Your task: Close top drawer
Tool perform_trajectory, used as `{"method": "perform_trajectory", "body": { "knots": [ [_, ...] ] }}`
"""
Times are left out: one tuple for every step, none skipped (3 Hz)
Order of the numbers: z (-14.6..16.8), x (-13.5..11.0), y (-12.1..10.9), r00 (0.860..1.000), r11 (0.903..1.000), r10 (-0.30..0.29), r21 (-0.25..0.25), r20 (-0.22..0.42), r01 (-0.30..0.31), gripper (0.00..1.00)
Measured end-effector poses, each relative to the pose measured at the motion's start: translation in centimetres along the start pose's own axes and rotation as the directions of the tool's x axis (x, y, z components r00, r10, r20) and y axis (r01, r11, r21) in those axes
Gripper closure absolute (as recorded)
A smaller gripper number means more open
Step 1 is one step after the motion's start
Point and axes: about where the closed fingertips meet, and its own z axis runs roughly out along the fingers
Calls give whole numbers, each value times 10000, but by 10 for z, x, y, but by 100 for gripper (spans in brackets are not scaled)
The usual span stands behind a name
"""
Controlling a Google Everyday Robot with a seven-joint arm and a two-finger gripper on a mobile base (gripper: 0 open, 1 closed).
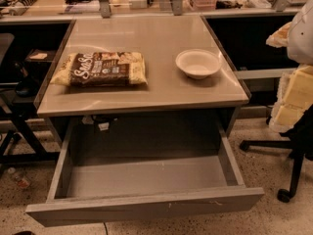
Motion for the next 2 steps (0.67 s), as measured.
{"method": "perform_trajectory", "body": {
  "knots": [
    [0, 0, 0, 10000, 10000, 0, 0, 0, 0, 0],
    [0, 0, 0, 10000, 10000, 0, 0, 0, 0, 18]
  ]
}}
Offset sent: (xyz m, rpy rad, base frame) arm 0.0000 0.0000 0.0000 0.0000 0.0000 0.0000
